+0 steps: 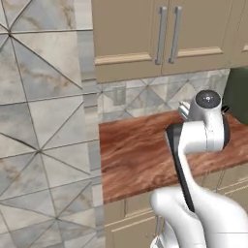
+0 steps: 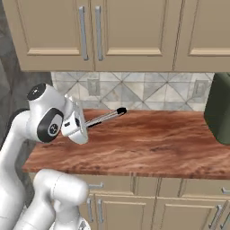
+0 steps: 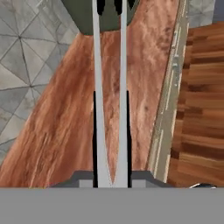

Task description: Pick up the tongs from the counter and place them near the plate next to the oven.

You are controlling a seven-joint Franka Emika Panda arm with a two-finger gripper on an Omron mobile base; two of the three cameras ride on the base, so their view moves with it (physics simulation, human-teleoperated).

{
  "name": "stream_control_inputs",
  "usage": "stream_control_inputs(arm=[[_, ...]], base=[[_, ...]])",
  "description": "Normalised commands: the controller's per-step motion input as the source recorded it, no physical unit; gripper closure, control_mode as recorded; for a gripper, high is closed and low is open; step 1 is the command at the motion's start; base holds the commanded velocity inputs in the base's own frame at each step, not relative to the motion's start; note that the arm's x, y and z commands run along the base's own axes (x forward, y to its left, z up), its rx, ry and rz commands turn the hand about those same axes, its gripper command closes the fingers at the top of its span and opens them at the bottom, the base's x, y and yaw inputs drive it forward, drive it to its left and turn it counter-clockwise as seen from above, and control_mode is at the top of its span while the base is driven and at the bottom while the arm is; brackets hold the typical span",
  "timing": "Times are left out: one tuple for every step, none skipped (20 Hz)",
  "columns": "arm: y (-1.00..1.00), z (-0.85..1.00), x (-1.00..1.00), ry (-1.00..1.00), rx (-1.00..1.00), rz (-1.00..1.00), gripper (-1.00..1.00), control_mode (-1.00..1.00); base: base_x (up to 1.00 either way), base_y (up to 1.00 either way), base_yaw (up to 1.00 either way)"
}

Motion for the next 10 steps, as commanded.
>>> stream_control_inputs(arm=[[0.0,0.0,0.0,0.0,0.0,0.0,1.0,1.0],[0.0,0.0,0.0,0.0,0.0,0.0,1.0,1.0],[0.0,0.0,0.0,0.0,0.0,0.0,1.0,1.0],[0.0,0.0,0.0,0.0,0.0,0.0,1.0,1.0],[0.0,0.0,0.0,0.0,0.0,0.0,1.0,1.0],[0.0,0.0,0.0,0.0,0.0,0.0,1.0,1.0],[0.0,0.0,0.0,0.0,0.0,0.0,1.0,1.0],[0.0,0.0,0.0,0.0,0.0,0.0,1.0,1.0],[0.0,0.0,0.0,0.0,0.0,0.0,1.0,1.0],[0.0,0.0,0.0,0.0,0.0,0.0,1.0,1.0]], base=[[-0.42,0.0,-0.75],[-0.39,0.0,-0.8],[-0.38,0.0,-0.83],[-0.34,0.0,-0.87],[-0.33,0.0,-0.89],[-0.3,0.0,-0.91],[-0.29,0.01,-0.93],[-0.29,0.01,-0.93],[-0.29,0.0,-0.94],[-0.28,0.0,-0.95]])
